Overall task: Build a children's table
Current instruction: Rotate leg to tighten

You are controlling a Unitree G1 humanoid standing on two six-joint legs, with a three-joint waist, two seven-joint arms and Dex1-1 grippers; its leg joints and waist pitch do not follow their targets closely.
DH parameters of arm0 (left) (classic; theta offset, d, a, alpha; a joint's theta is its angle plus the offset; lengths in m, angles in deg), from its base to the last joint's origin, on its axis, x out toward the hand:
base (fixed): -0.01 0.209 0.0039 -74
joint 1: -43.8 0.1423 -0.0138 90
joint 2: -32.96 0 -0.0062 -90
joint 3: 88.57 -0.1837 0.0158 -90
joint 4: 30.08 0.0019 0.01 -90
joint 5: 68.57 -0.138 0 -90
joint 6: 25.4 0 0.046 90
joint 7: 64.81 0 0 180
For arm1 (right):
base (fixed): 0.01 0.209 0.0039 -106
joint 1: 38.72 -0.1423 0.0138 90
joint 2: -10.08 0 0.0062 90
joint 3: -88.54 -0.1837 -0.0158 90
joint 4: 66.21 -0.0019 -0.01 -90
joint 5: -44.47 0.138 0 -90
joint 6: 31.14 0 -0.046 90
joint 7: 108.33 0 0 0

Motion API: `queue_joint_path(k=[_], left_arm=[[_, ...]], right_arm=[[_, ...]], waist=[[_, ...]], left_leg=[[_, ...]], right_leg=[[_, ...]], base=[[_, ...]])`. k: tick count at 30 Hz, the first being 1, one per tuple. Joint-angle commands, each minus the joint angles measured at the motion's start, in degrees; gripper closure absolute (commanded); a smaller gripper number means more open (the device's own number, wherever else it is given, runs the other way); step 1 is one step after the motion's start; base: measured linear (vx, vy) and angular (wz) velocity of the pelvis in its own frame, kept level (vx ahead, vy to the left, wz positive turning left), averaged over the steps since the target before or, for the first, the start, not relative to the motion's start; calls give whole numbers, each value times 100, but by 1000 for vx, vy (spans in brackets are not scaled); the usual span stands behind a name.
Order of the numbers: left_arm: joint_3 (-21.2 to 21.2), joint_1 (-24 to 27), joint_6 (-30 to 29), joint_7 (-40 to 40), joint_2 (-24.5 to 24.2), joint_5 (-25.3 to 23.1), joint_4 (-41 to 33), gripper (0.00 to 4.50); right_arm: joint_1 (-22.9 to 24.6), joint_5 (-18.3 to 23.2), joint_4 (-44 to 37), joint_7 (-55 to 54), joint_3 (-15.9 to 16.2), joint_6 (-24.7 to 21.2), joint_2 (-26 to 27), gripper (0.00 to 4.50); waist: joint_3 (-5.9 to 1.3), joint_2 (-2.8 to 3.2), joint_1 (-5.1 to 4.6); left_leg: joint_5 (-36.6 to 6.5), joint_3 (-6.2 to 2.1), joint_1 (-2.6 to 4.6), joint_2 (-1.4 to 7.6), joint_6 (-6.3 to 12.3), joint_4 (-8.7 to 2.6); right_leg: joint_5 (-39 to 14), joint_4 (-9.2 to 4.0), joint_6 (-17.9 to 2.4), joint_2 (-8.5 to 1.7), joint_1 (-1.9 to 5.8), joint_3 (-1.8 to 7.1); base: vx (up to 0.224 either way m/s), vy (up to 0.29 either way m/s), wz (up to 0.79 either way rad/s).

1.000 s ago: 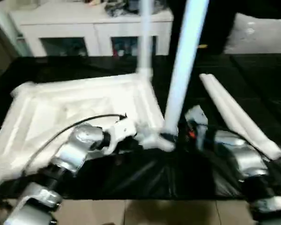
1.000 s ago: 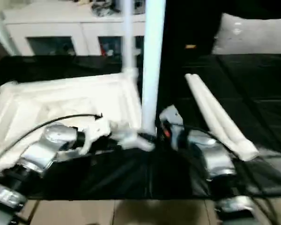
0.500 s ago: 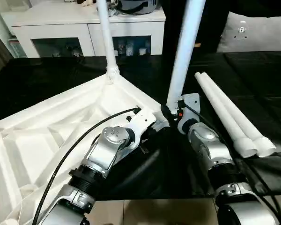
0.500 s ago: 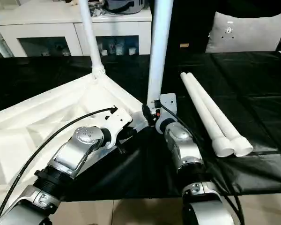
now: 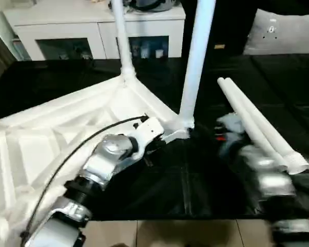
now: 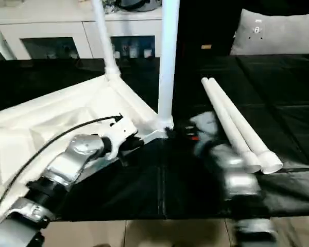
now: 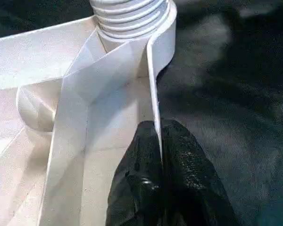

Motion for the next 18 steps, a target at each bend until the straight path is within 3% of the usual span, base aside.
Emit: queue_joint_path(k=[1,6,13,14,15,16,18], left_arm=[[-300,8,452,562,-263,-95,-51,450],[-528,84,896,1143,-558,-108,-54,450],[-772,121,1412,1841,-905,-96,-105,450],[-852,142,1580,2150,-1016,-53,-148,450],[-852,142,1580,2150,-1016,-53,-148,450],[-896,154,1687,2324,-1068,-18,-166,450],[-932,169,1766,2461,-1102,18,-198,450]], right_arm=[[100,117,-271,749,182,8,-280,1],[118,158,-430,1500,365,-83,-665,1],[-7,-80,-366,2175,743,124,-924,1],[-81,-103,-323,2585,947,131,-985,1],[-81,-103,-323,2585,947,131,-985,1],[-127,-86,-299,2767,1036,112,-989,26],[-159,-74,-295,2895,1107,88,-986,26]], waist=[[-351,-48,28],[-350,-51,62],[-346,-54,142],[-350,-95,150],[-352,-86,158],[-349,-85,158],[-346,-79,168]], left_leg=[[-840,-65,5,234,754,-357],[-921,-64,25,262,732,-362],[-965,-52,40,286,643,-371],[-944,-55,35,283,648,-371],[-928,-60,29,282,653,-371],[-920,-54,26,284,656,-373],[-943,-53,36,292,660,-372]], right_leg=[[-807,-387,-1375,-411,355,193],[-833,-383,-1426,-405,343,186],[-847,-355,-1454,-415,331,197],[-840,-350,-1456,-413,343,191],[-847,-340,-1456,-418,349,188],[-852,-340,-1447,-420,345,193],[-934,-344,-1441,-424,329,196]], base=[[0,0,0],[0,0,0],[0,0,0],[0,0,0],[0,0,0],[0,0,0],[0,0,0]])
